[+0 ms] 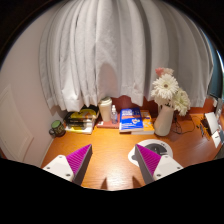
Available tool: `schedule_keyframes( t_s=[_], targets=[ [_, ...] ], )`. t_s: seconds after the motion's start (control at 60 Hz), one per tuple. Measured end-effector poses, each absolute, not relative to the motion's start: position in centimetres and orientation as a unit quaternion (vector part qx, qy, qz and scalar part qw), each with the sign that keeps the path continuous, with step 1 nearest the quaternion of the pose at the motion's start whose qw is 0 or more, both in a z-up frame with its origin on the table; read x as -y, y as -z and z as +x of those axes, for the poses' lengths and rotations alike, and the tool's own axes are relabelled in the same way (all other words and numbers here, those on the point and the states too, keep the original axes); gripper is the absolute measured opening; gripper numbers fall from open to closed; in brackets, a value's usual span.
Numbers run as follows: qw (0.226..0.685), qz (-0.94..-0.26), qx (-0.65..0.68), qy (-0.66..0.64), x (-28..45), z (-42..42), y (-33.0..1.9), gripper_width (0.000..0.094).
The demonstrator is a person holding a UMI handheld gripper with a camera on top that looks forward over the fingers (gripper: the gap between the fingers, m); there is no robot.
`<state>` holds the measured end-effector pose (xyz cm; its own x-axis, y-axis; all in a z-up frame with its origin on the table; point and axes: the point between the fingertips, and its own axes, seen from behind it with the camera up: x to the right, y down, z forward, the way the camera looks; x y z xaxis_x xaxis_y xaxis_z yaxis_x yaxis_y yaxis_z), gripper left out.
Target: Arrange mouse
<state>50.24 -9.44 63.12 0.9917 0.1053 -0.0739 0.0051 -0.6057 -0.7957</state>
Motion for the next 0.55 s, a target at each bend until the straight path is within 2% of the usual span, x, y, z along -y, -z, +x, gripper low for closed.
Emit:
schedule_keyframes(
  t_s=[0.167, 0.55],
  targets=[
    [0.449, -0.89, 0.047, -0.061, 11.5, 46.3, -64.3, 0.0864],
    [0.437, -0.895, 0.061, -0.063, 13.0, 42.1, -63.3, 0.0864]
  ],
)
